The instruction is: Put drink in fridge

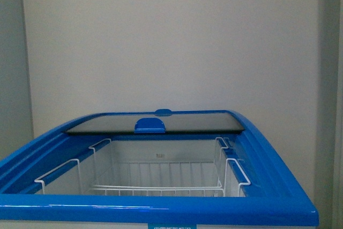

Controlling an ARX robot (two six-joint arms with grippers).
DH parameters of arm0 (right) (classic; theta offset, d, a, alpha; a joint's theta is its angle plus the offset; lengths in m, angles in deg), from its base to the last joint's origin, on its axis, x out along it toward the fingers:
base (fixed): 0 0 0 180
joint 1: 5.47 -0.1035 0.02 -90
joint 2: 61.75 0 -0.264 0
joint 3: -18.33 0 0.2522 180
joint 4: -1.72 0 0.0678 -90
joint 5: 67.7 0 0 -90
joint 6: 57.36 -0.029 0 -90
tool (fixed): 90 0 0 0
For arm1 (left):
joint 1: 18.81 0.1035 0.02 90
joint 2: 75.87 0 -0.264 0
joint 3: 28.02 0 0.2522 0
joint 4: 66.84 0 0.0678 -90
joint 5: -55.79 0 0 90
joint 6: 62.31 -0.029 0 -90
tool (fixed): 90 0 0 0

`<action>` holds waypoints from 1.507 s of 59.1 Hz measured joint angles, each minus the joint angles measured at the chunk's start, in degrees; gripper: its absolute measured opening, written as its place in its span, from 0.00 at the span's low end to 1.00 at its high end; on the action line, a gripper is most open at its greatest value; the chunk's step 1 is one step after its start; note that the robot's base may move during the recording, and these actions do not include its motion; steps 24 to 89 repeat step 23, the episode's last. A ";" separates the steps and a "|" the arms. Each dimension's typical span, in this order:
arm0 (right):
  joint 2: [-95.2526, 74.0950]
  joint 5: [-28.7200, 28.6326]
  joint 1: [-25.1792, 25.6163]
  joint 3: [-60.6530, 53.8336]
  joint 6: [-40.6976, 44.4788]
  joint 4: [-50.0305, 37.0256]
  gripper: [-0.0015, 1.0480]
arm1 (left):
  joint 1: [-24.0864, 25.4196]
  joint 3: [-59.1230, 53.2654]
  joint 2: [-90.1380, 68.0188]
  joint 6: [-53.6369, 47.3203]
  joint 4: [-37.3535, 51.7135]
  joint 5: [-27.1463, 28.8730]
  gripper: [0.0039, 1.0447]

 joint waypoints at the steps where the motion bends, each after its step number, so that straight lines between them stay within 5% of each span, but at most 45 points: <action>1: 0.00 0.00 0.00 0.00 0.00 0.00 0.82 | 0.00 0.00 0.00 0.00 0.00 0.00 0.69; 5: 0.00 0.00 0.00 0.00 -0.02 0.00 0.94 | 0.00 0.00 0.00 0.02 0.00 0.00 0.82; 9: 0.00 0.02 0.00 0.00 -0.02 0.00 0.92 | 0.00 0.00 0.00 0.00 0.00 0.00 0.94; 89: 0.00 0.02 0.00 0.00 -0.04 0.00 0.93 | 0.00 0.00 0.00 0.00 0.00 0.00 0.92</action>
